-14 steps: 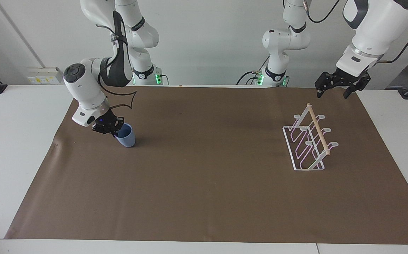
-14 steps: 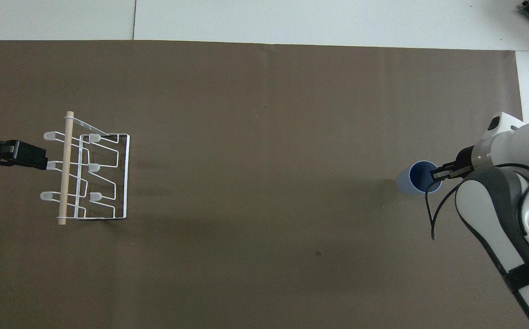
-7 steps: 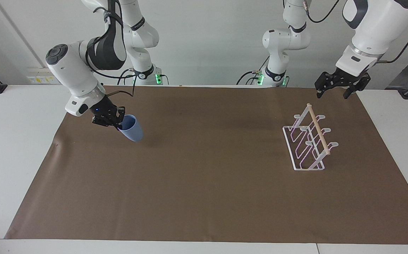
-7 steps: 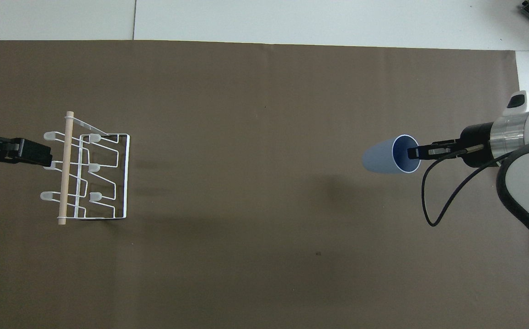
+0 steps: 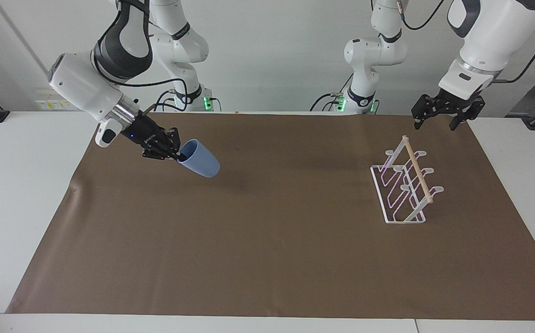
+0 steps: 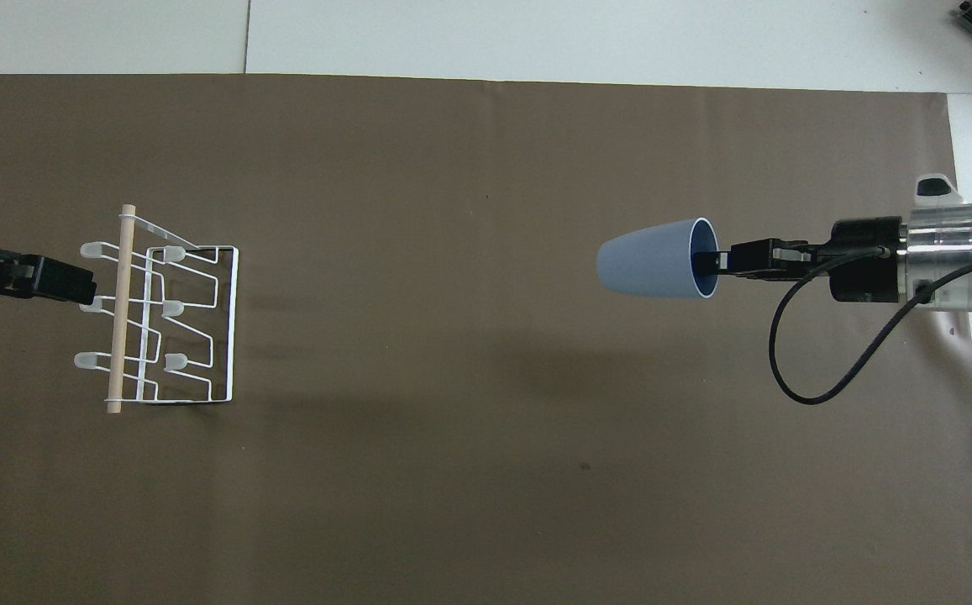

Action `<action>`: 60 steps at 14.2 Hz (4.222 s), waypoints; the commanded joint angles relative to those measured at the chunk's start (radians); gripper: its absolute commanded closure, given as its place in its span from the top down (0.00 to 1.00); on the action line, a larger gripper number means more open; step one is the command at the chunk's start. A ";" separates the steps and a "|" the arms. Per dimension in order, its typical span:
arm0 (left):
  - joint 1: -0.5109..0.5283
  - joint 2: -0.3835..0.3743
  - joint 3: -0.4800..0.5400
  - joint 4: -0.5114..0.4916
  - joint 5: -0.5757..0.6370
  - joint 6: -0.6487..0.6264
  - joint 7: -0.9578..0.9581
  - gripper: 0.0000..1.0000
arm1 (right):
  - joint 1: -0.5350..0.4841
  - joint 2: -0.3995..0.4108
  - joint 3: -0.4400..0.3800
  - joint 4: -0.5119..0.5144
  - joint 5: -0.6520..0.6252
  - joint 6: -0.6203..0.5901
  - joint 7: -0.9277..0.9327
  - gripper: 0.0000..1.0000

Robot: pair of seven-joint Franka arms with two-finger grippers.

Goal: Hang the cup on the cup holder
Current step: 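Lift the blue cup with the right gripper and tip it sideways, then carry the cup toward center while the left gripper reaches toward it, then grasp the cup body with the left gripper beside the right gripper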

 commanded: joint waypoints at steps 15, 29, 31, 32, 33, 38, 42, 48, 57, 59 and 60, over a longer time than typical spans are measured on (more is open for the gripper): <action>-0.248 0.007 -0.089 -0.062 -0.271 0.311 0.596 1.00 | 0.272 -0.034 0.003 -0.154 0.650 0.070 0.113 0.00; -0.363 0.063 -0.152 0.020 -0.206 0.345 0.640 1.00 | 0.337 -0.036 0.003 -0.160 0.730 0.125 0.112 0.00; -0.365 0.063 -0.166 0.020 -0.215 0.346 0.637 1.00 | 0.337 -0.037 0.003 -0.160 0.730 0.125 0.112 0.00; -0.365 0.063 -0.164 0.022 -0.217 0.345 0.636 1.00 | 0.337 -0.037 0.003 -0.160 0.730 0.125 0.112 0.00; -0.360 0.065 -0.164 0.031 -0.214 0.340 0.638 1.00 | 0.337 -0.036 0.001 -0.160 0.730 0.125 0.110 0.00; -0.351 0.085 -0.152 0.043 -0.170 0.385 0.667 1.00 | 0.337 -0.036 0.001 -0.160 0.683 0.116 0.096 0.00; -0.346 0.085 -0.149 0.043 -0.159 0.379 0.695 1.00 | 0.337 -0.036 0.001 -0.159 0.658 0.104 0.095 0.00; -0.357 0.086 -0.156 0.040 -0.173 0.441 0.632 1.00 | 0.336 -0.036 0.001 -0.160 0.658 0.099 0.095 0.00; -0.394 0.082 -0.164 0.022 -0.171 0.489 0.587 1.00 | 0.325 -0.036 0.001 -0.160 0.658 0.085 0.095 0.00; -0.394 0.079 -0.164 0.017 -0.170 0.486 0.590 0.76 | 0.325 -0.036 0.001 -0.159 0.658 0.085 0.095 0.00; -0.394 0.079 -0.164 0.017 -0.170 0.486 0.590 0.53 | 0.325 -0.036 0.001 -0.159 0.657 0.085 0.095 0.00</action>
